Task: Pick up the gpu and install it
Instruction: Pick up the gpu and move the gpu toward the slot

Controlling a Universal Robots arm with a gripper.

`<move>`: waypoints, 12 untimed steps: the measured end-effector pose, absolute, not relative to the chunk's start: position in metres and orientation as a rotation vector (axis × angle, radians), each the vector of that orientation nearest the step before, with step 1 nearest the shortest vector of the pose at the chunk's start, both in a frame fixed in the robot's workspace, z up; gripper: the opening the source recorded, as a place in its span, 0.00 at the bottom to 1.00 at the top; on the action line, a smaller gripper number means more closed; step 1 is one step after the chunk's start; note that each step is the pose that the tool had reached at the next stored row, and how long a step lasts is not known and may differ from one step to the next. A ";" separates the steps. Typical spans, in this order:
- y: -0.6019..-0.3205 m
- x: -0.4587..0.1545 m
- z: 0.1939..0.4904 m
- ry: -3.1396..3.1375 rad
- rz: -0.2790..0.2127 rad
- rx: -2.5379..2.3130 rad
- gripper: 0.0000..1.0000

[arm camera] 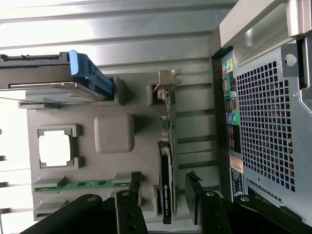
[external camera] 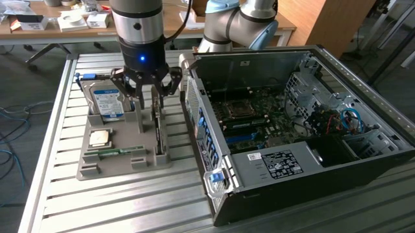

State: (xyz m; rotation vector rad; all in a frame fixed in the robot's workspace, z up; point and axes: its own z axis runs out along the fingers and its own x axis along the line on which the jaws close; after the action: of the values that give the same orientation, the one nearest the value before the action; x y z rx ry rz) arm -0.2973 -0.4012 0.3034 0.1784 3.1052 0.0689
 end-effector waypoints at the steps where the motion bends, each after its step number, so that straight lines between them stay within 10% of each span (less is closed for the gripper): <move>1: -0.401 -0.297 0.303 3.105 0.069 0.178 0.49; 12: -0.401 -0.297 0.291 3.105 0.069 0.178 0.49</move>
State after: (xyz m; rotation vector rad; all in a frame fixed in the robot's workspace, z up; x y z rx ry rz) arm -0.2973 -0.4012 0.2911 0.1783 3.1052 0.0689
